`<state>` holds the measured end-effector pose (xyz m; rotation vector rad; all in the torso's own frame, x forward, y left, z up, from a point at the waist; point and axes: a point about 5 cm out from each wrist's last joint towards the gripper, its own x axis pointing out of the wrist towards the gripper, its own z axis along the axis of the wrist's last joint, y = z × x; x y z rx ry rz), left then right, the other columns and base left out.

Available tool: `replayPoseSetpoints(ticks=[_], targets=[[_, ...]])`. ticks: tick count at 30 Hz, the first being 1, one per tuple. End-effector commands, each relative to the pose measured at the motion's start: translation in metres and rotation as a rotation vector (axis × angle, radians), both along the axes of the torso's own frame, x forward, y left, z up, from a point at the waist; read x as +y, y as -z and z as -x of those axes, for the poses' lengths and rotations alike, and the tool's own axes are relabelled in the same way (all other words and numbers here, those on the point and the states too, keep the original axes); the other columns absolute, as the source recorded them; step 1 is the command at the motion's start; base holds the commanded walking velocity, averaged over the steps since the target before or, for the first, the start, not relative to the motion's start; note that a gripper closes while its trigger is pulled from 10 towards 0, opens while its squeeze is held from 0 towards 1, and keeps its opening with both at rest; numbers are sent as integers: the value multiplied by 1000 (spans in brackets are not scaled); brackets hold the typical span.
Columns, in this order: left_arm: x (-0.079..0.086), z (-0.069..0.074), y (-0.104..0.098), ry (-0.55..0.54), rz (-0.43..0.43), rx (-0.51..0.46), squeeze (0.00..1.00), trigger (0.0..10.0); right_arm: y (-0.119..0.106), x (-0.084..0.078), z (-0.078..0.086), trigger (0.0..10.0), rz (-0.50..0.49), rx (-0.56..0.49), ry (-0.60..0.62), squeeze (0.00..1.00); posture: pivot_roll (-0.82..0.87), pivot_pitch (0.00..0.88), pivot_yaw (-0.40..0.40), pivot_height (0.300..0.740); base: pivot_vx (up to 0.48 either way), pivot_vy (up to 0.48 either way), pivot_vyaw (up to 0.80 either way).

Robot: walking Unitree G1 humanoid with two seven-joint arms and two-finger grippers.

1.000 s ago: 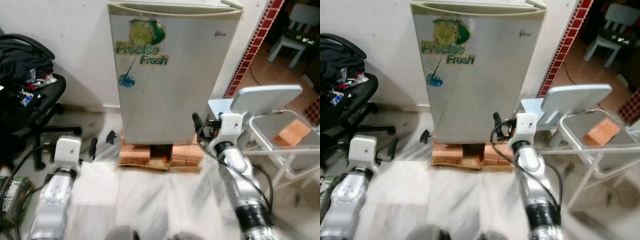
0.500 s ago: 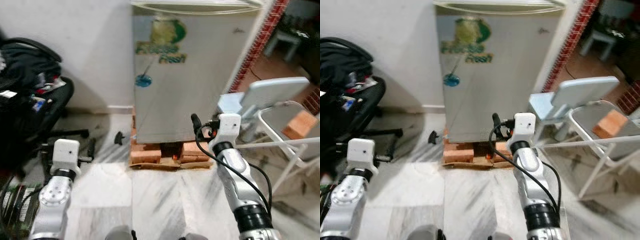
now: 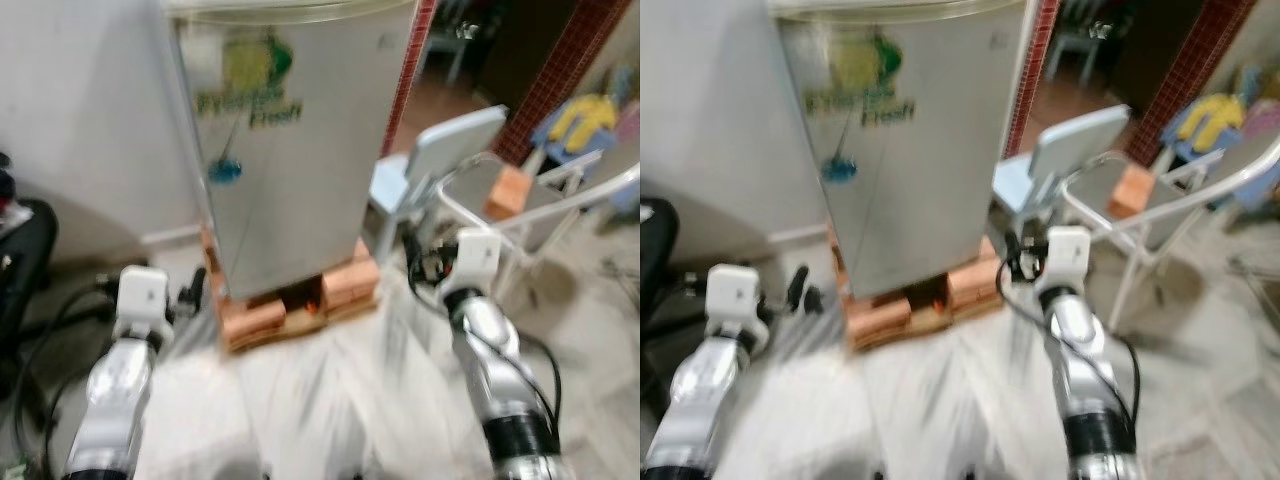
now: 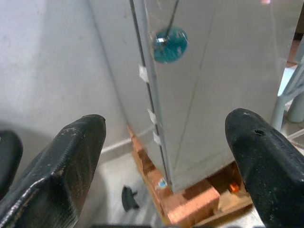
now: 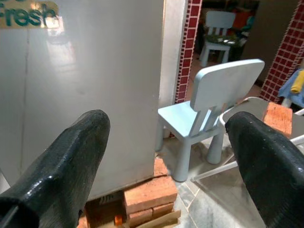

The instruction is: Restocking fridge

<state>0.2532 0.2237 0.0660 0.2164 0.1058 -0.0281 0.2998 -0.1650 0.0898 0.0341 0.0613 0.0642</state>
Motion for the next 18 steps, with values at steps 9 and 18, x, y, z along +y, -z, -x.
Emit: replayPoseSetpoints(ticks=[9,18], targets=[[10,-6,-6,5,-20,-17,0,10000,-7,13,-7,10000,-11,-28,-25,0,149,2,-15,740,0,465,-800],[10,0,-2,12,-22,6,0,10000,0,3,4,10000,32,-5,51,0,152,5,-9,740,0,439,-511]])
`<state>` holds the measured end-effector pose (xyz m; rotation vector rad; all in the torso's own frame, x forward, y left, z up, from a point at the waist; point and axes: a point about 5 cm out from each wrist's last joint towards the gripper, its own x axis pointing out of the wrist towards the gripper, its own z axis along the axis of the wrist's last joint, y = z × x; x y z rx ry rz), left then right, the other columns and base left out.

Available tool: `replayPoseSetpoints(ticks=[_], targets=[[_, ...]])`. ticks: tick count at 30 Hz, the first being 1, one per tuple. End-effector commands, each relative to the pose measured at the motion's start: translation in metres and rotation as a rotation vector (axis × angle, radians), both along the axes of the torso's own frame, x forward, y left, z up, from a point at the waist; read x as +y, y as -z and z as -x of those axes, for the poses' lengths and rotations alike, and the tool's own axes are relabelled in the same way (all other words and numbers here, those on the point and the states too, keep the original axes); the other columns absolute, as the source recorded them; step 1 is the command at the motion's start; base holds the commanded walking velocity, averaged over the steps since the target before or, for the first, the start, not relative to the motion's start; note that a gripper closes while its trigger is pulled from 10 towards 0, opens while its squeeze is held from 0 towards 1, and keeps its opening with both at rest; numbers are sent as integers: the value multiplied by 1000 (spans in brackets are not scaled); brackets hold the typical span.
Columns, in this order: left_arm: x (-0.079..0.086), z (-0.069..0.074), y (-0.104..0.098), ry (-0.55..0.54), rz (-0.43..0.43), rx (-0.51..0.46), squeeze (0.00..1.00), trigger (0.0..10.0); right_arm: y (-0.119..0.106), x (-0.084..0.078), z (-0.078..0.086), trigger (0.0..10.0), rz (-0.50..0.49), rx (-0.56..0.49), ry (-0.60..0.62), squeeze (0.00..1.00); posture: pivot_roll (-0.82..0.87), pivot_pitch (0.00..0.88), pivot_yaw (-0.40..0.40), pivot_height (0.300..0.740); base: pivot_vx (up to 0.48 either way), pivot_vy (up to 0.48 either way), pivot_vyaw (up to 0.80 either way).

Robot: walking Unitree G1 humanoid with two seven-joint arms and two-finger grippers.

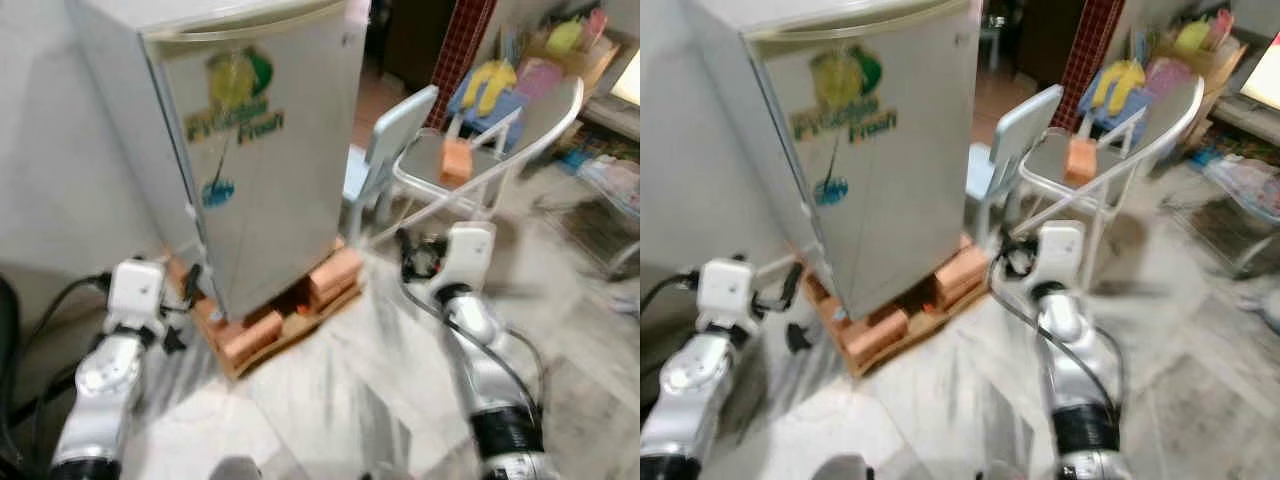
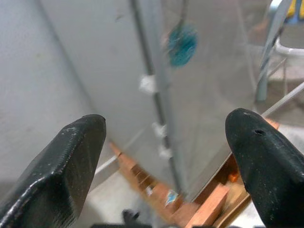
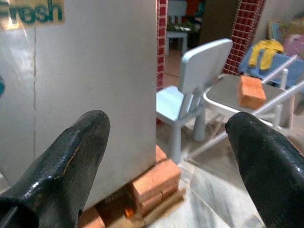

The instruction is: Restocking fridge

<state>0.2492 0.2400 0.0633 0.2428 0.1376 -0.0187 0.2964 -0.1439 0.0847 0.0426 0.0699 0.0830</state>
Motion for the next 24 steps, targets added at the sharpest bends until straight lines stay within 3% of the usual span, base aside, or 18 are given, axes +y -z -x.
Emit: replayPoseSetpoints(ticks=[1,4,9,19,24], targets=[[-7,-2,-4,18,9,-23,0,10000,-4,-23,3,10000,84,-11,110,0,146,3,-10,740,0,446,-463],[-8,2,-1,23,14,-16,0,10000,-3,-31,7,10000,85,-2,152,0,147,1,-15,740,81,431,-154],[-18,8,8,73,23,11,0,10000,-2,-44,13,10000,96,-20,233,0,141,0,10,740,0,0,0],[-29,-15,-2,132,24,-6,0,10000,1,-53,28,10000,90,-22,320,0,86,0,69,740,0,0,0],[-26,-18,-4,125,48,-7,0,10000,3,-51,28,10000,115,0,283,0,92,0,37,740,0,480,-535]])
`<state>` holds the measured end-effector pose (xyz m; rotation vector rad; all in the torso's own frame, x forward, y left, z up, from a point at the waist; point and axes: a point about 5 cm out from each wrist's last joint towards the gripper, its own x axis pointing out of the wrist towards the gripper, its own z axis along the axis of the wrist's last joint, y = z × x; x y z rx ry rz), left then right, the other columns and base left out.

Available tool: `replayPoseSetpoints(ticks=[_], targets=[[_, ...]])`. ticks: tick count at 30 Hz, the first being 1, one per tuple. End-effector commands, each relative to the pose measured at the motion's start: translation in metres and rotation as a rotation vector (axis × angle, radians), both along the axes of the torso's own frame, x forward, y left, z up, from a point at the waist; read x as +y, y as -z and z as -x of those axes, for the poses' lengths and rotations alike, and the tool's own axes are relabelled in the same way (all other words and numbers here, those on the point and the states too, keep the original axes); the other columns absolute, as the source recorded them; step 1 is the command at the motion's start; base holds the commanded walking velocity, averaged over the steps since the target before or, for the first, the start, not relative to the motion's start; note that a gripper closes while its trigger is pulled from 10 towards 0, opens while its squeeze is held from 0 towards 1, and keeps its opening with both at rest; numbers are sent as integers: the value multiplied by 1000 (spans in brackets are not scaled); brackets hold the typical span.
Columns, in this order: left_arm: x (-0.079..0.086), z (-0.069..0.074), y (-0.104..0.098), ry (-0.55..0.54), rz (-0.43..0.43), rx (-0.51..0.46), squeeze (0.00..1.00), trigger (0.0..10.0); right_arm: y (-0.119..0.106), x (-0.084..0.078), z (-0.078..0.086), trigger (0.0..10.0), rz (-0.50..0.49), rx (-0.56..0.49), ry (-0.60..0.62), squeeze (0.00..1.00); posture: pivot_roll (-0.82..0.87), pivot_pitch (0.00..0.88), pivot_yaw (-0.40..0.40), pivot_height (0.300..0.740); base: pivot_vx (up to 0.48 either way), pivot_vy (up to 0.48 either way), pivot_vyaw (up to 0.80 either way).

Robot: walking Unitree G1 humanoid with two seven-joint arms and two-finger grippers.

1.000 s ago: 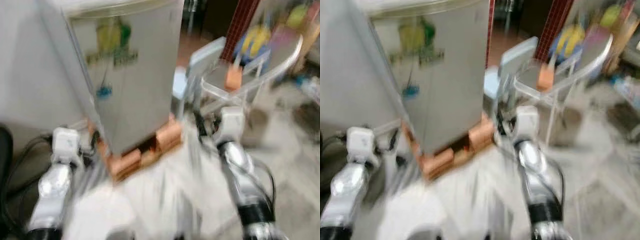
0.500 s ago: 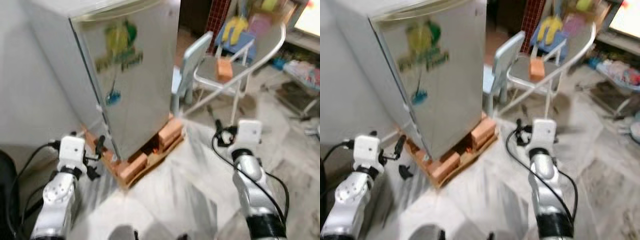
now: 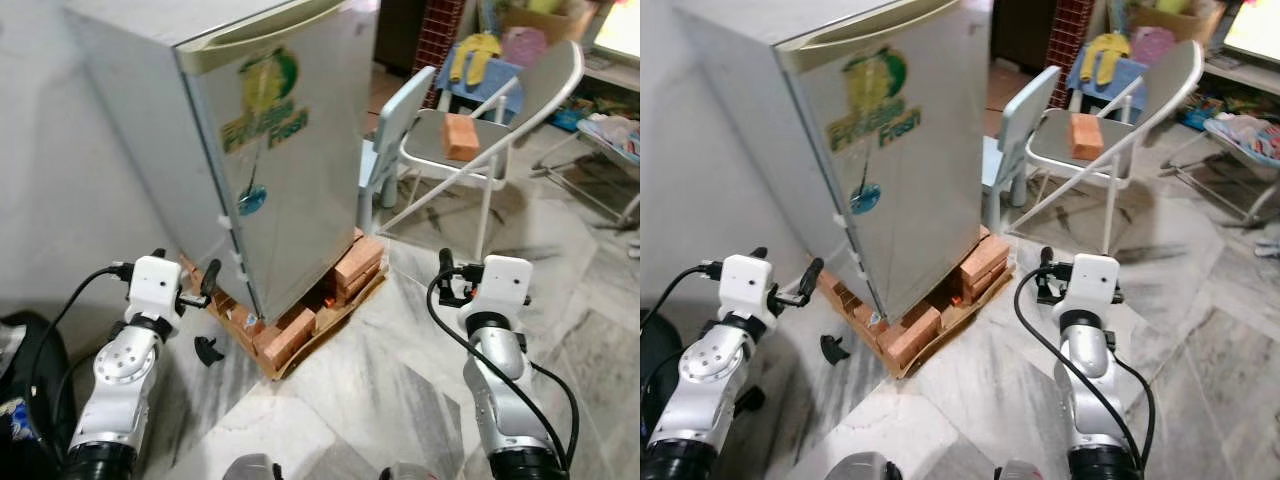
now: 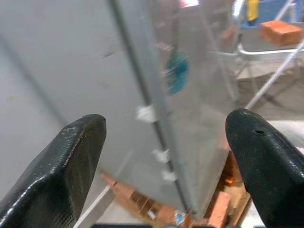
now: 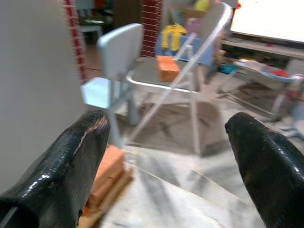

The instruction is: Restocking fridge

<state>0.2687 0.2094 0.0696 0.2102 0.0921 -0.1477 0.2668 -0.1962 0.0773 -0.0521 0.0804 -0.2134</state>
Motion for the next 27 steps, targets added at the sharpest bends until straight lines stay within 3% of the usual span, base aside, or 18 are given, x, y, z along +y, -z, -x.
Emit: replayPoseSetpoints(ticks=[1,8,16,24,27], targets=[[5,4,2,-6,7,22,0,10000,-5,2,-3,10000,13,-11,-21,0,101,0,23,740,0,480,-725],[10,13,3,-10,10,10,0,10000,-9,8,-13,10000,8,-15,-71,0,129,0,-17,740,0,480,-196],[11,11,-1,8,8,-8,0,10000,-16,15,-21,10000,17,-30,-112,0,131,3,-36,740,0,473,0],[3,10,-3,49,31,-20,0,10000,-18,17,-23,10000,23,-32,-138,0,128,10,-49,740,304,370,0],[0,13,-2,68,18,-29,0,10000,-16,17,-23,10000,28,-18,-146,0,129,8,-51,740,453,0,0]])
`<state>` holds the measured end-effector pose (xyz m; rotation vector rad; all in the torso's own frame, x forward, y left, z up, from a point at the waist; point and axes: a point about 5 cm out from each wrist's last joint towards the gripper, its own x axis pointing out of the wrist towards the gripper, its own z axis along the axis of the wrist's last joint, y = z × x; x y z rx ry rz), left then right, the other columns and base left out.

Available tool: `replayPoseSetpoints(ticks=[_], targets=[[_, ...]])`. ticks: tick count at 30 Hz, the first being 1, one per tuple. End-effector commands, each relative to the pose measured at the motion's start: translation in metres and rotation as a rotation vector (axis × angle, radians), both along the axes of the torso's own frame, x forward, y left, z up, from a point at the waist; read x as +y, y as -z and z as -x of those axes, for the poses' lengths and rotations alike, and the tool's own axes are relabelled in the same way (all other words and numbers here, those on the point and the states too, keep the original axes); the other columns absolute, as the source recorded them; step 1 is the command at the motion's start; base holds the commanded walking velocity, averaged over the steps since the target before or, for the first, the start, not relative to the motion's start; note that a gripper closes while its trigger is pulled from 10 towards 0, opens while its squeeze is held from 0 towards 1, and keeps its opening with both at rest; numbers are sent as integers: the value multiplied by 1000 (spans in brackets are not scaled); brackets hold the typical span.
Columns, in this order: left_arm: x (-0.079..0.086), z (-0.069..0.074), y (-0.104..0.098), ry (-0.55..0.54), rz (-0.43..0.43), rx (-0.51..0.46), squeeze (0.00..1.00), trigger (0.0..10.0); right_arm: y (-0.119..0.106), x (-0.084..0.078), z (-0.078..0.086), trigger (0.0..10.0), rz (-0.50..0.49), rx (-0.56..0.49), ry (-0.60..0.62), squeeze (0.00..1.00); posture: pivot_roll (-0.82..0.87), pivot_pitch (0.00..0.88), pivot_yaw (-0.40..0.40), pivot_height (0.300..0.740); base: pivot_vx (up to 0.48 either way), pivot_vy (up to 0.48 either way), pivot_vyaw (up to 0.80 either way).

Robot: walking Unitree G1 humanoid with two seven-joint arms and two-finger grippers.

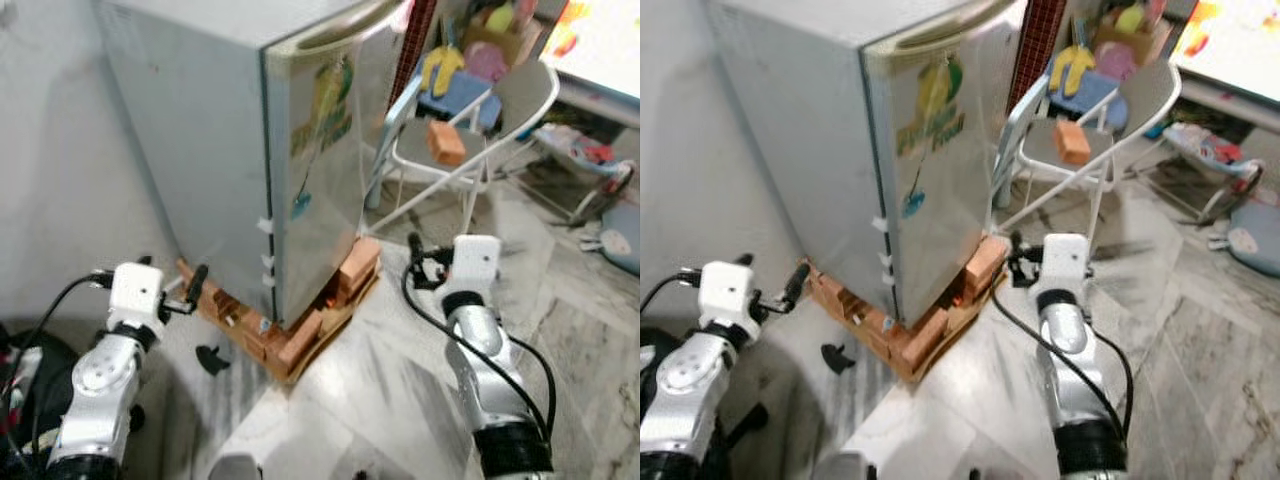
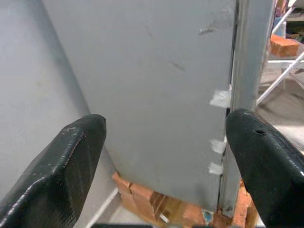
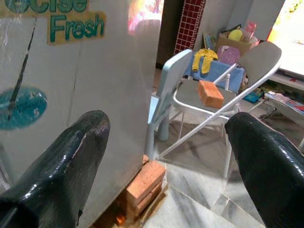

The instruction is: Restocking fridge

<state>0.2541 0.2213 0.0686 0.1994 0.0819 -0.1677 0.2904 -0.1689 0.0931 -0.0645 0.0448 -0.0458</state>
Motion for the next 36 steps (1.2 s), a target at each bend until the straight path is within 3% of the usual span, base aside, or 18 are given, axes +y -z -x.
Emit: replayPoseSetpoints(ticks=[1,25,32,36], targets=[[-12,-1,-3,46,11,-21,0,10000,1,-10,0,10000,22,14,22,0,129,8,-51,740,469,0,0],[-15,0,-4,68,38,-24,0,10000,-2,-1,-7,10000,21,2,-19,0,148,7,-61,740,14,0,-788],[-20,-14,-8,79,31,-39,0,10000,-2,0,-6,10000,15,3,-23,0,140,12,-59,740,0,0,0],[-9,-26,-9,-17,4,-37,0,10000,-3,-2,-4,10000,19,2,-17,0,123,22,-50,740,0,0,0]])
